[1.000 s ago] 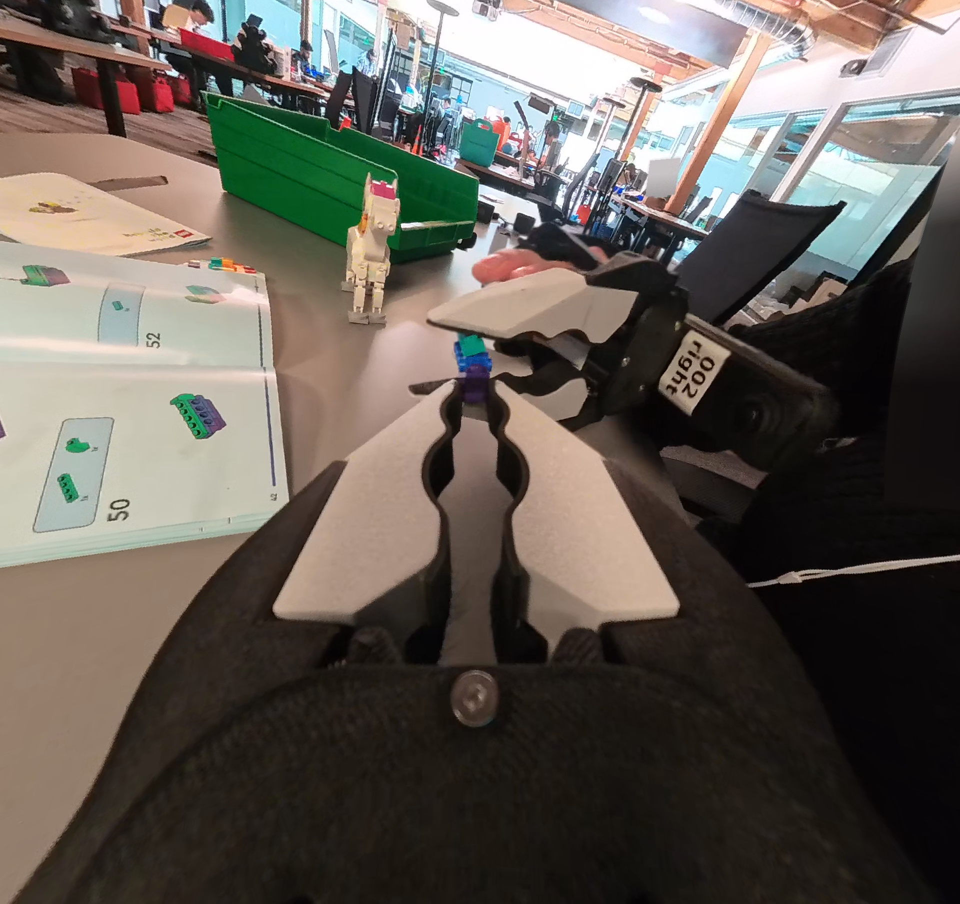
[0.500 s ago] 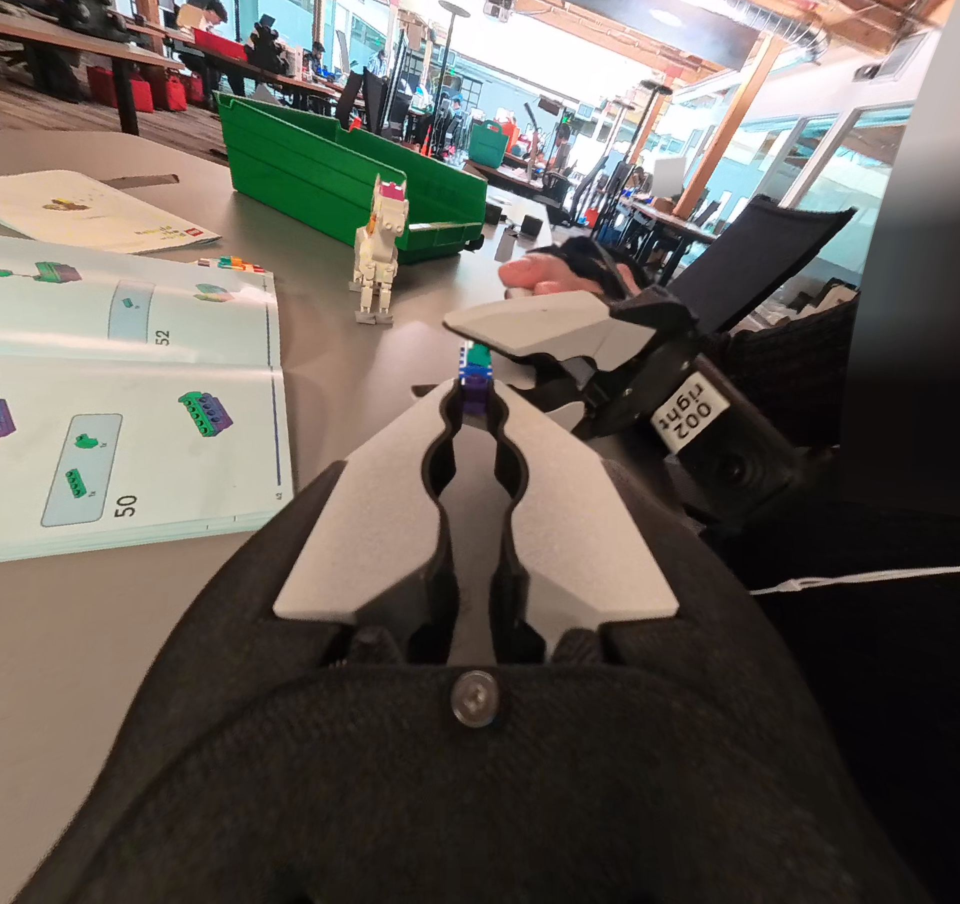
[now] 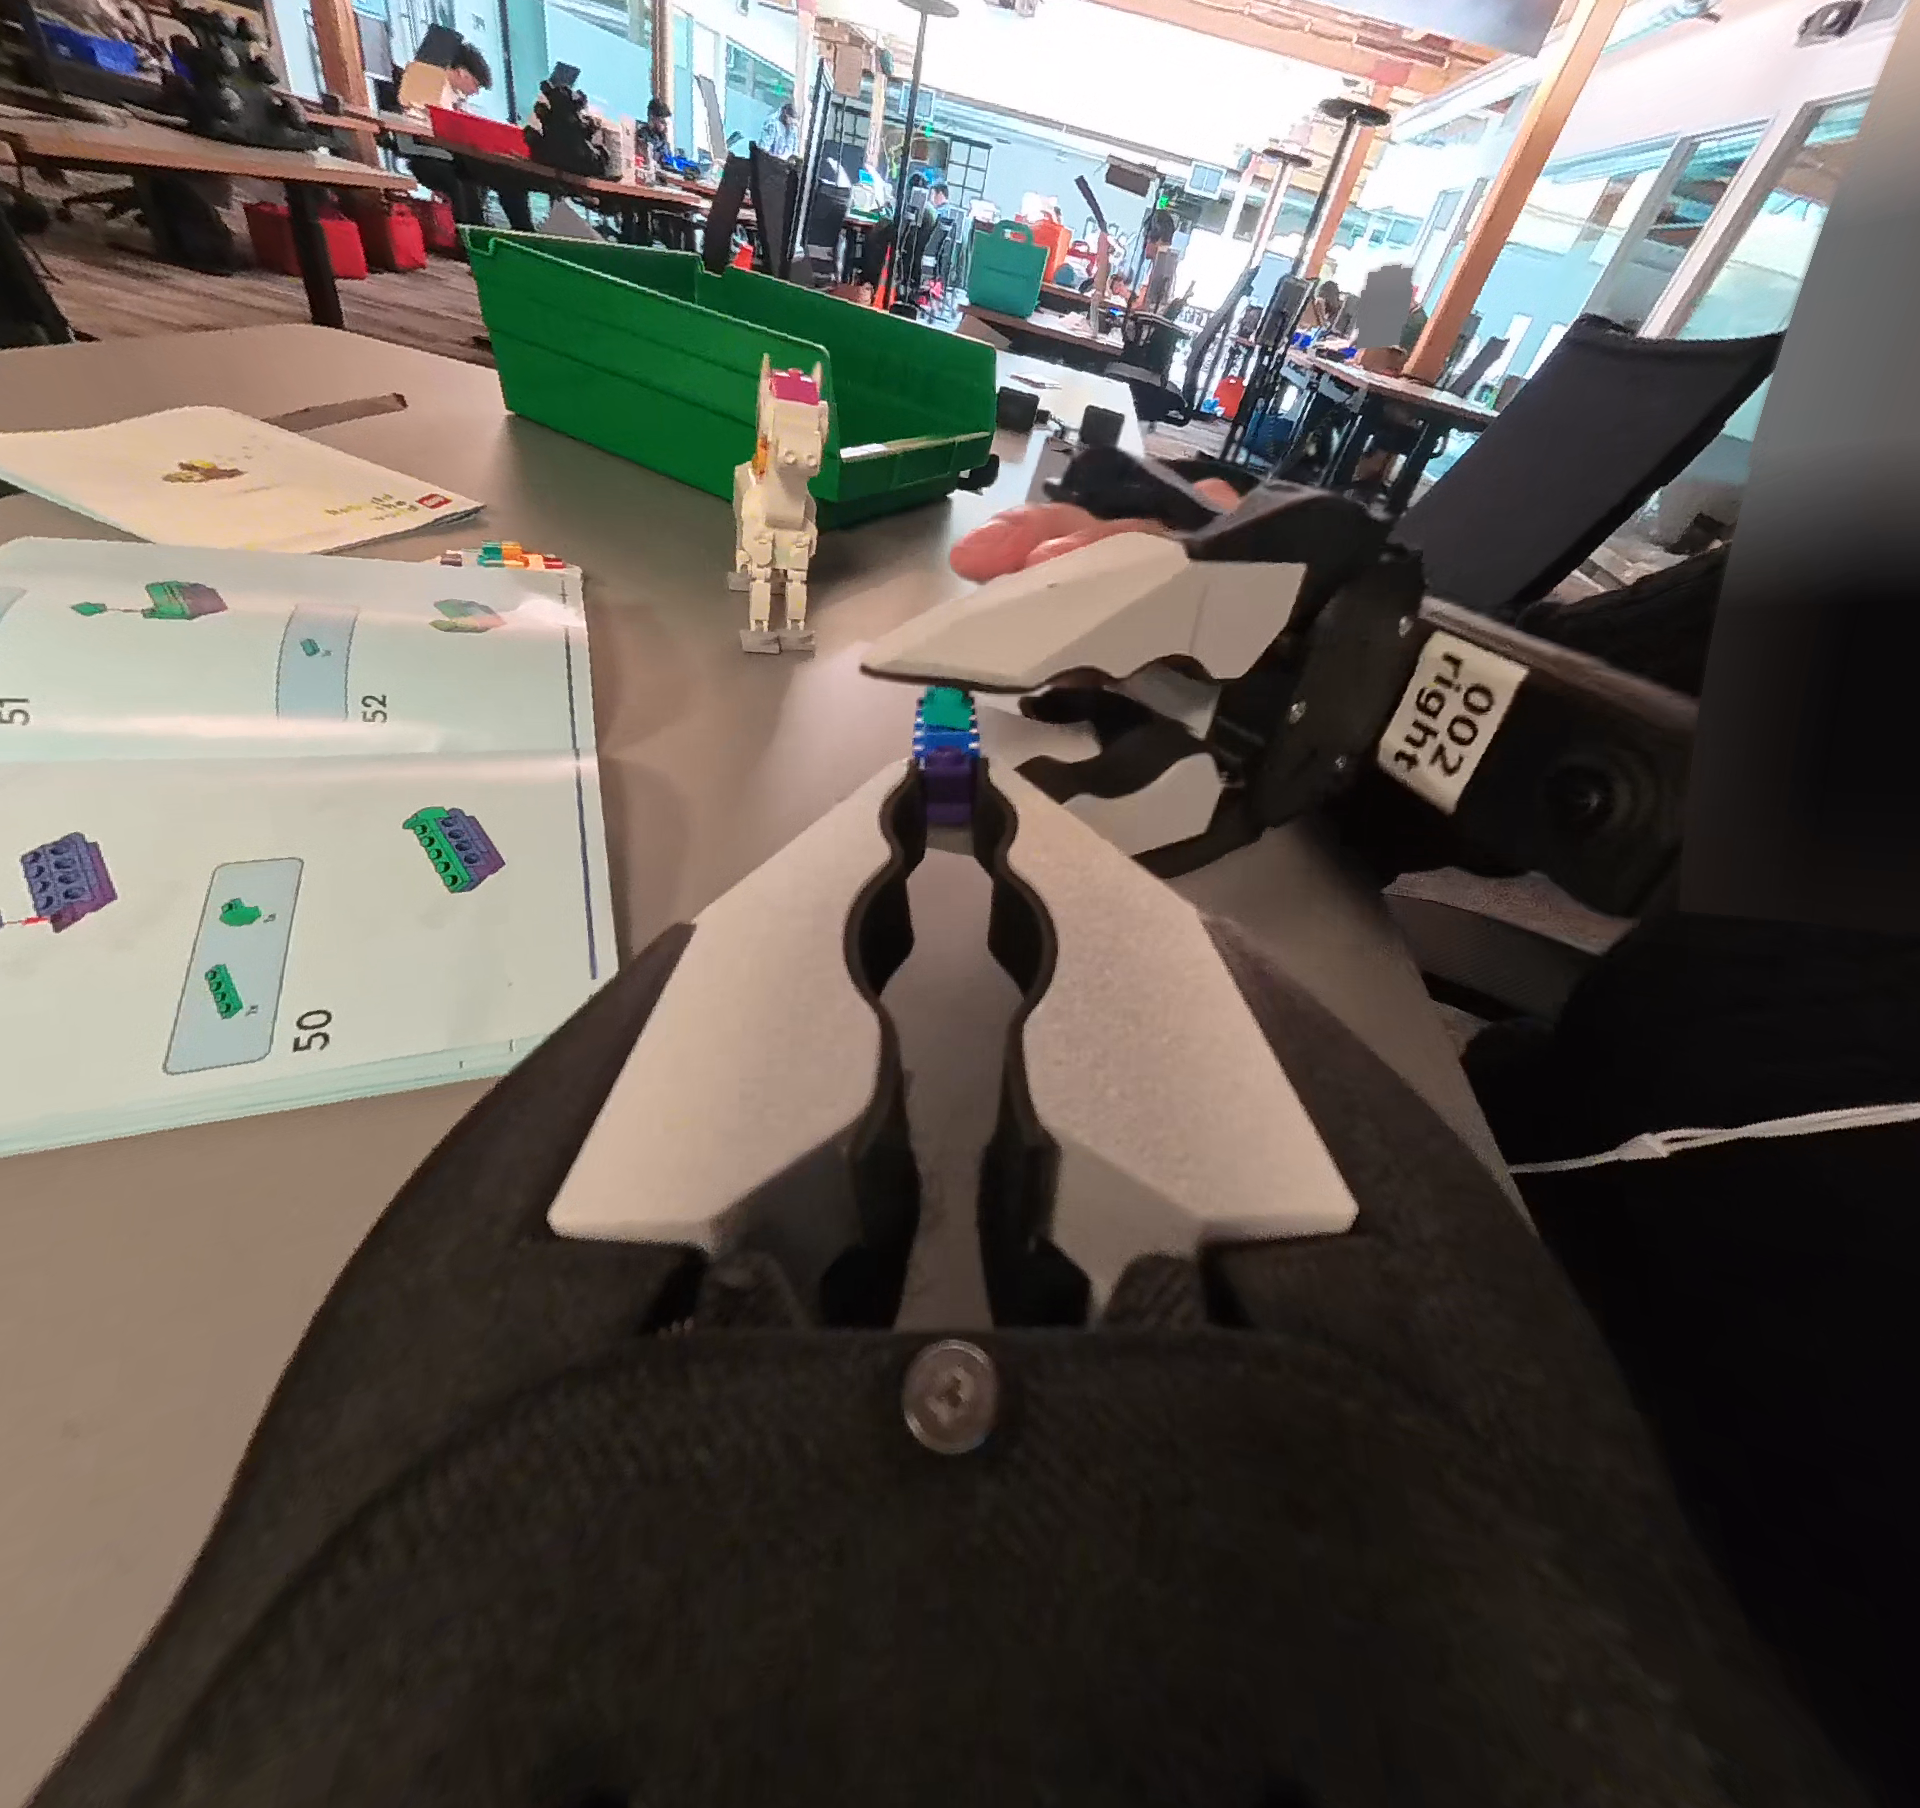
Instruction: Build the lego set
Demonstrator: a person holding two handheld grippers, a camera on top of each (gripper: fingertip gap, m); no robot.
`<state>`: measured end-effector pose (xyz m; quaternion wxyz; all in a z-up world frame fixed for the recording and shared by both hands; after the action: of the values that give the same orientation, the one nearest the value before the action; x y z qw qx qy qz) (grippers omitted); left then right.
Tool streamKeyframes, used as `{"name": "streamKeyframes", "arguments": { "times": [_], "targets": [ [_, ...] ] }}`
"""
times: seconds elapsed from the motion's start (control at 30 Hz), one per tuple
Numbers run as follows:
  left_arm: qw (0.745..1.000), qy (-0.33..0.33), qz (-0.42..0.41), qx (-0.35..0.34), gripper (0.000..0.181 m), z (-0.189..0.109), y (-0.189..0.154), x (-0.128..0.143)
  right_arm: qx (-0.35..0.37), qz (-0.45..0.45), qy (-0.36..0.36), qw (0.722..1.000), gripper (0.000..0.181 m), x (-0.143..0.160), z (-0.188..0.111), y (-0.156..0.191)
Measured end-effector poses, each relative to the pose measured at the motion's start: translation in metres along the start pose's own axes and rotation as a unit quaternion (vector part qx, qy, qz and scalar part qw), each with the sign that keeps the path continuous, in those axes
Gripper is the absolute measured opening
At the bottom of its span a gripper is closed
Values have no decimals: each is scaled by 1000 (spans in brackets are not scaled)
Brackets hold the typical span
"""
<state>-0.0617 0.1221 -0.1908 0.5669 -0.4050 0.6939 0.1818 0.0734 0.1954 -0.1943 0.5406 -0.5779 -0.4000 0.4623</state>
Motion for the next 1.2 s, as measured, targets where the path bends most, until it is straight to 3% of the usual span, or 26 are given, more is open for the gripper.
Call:
{"name": "streamKeyframes", "arguments": {
  "times": [0.4,1.2],
  "targets": [
    [999,16,28,-18,7,1,-3,1,-72,83,-28,994,22,4,-1,-5],
    [999,31,18,-22,7,2,-2,2,-113,128,-24,985,21,5,0,-4]
  ]
}}
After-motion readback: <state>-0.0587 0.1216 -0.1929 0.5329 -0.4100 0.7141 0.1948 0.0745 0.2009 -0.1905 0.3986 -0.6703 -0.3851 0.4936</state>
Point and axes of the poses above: each gripper's, where its closed fingertips meet, z out along the fingers, x out of its underside, y = z × x across the jaws, the point moved 10 cm from there along -z, back along the fingers, and after that the axes turned 13 degrees about y, right-handed, at the moved point
